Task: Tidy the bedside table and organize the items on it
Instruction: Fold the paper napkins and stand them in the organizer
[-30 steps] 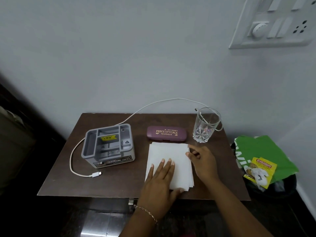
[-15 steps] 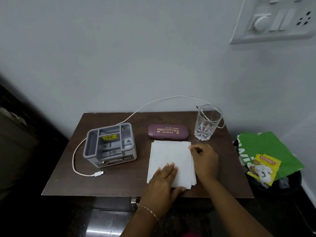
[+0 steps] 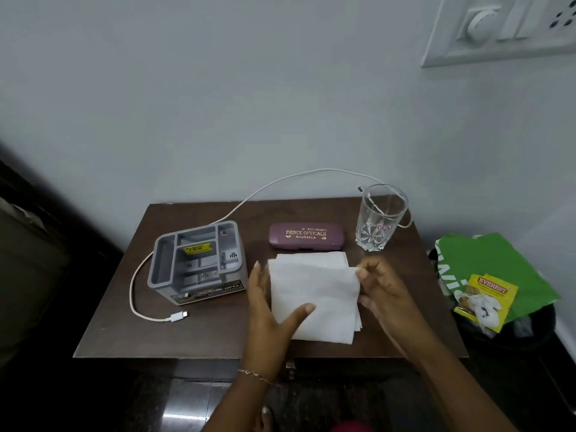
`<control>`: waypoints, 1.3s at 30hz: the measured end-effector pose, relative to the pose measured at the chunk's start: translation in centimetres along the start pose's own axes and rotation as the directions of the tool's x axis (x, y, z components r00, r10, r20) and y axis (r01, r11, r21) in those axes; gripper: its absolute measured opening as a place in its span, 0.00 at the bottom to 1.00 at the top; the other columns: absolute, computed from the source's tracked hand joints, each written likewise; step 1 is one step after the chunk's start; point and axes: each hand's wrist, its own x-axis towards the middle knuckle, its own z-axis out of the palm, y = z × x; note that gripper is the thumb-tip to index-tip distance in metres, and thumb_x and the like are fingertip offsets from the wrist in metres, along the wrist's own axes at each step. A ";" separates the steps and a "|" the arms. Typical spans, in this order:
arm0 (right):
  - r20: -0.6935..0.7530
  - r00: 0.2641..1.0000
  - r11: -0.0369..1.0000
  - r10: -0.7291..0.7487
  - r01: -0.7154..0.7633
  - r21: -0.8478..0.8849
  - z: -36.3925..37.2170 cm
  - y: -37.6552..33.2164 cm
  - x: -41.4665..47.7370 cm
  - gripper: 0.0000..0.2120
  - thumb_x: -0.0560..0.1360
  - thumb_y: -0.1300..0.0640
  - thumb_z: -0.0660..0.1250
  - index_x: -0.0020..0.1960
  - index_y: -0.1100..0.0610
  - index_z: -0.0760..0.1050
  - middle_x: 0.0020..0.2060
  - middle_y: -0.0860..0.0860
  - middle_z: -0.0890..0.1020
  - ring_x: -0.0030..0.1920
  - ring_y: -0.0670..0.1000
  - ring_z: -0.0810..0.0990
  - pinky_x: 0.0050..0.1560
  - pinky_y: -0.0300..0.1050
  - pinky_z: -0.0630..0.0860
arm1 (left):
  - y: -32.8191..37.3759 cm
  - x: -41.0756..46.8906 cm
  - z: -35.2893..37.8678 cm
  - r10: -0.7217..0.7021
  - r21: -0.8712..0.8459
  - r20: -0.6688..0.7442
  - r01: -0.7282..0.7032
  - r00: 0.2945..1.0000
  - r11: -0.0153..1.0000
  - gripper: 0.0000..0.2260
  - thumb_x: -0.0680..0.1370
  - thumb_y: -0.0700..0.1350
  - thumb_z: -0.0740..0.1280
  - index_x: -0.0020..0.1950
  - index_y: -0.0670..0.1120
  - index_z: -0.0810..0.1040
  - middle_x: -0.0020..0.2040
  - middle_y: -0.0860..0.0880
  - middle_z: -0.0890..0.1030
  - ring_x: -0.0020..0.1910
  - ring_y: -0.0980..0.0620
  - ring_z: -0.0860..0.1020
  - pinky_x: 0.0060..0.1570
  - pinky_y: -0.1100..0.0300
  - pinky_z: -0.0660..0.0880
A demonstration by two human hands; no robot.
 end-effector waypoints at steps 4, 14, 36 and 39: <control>-0.001 0.980 0.976 0.199 -0.198 0.087 0.1 -0.7 0.9 0.12 0.75 0.47 0.60 0.49 0.56 0.71 0.43 0.49 0.82 0.43 0.48 0.79 0.45 0.50 0.78 | -0.4 0.8 -0.9 -0.130 -0.112 0.057 0.136 0.990 0.984 0.13 0.71 0.39 0.70 0.55 0.48 0.78 0.53 0.51 0.83 0.51 0.57 0.81 0.48 0.63 0.77; 0.054 0.893 0.892 0.448 -0.450 0.048 -0.7 -0.8 0.4 0.16 0.72 0.65 0.68 0.59 0.58 0.74 0.50 0.55 0.84 0.47 0.50 0.84 0.41 0.42 0.80 | 0.9 0.2 -1.4 -0.444 -0.246 0.084 0.451 0.892 0.858 0.08 0.75 0.39 0.67 0.50 0.36 0.80 0.44 0.39 0.83 0.41 0.45 0.79 0.37 0.57 0.78; 0.098 0.995 0.978 -0.029 0.049 -0.203 1.1 -7.3 -2.5 0.17 0.74 0.73 0.61 0.35 0.58 0.81 0.45 0.46 0.85 0.45 0.42 0.83 0.37 0.32 0.76 | 5.9 -3.4 -3.2 -0.345 -0.596 0.300 0.457 0.890 0.661 0.11 0.71 0.35 0.61 0.37 0.45 0.82 0.46 0.45 0.85 0.39 0.49 0.84 0.27 0.59 0.80; 0.155 0.986 0.977 -0.059 0.088 -0.193 1.5 -8.9 -2.6 0.14 0.74 0.72 0.61 0.35 0.61 0.80 0.44 0.46 0.85 0.44 0.41 0.83 0.38 0.31 0.75 | 7.4 -4.3 -4.3 -0.326 -0.723 0.403 0.516 0.855 0.459 0.14 0.62 0.36 0.66 0.47 0.41 0.78 0.50 0.40 0.84 0.39 0.44 0.83 0.21 0.59 0.76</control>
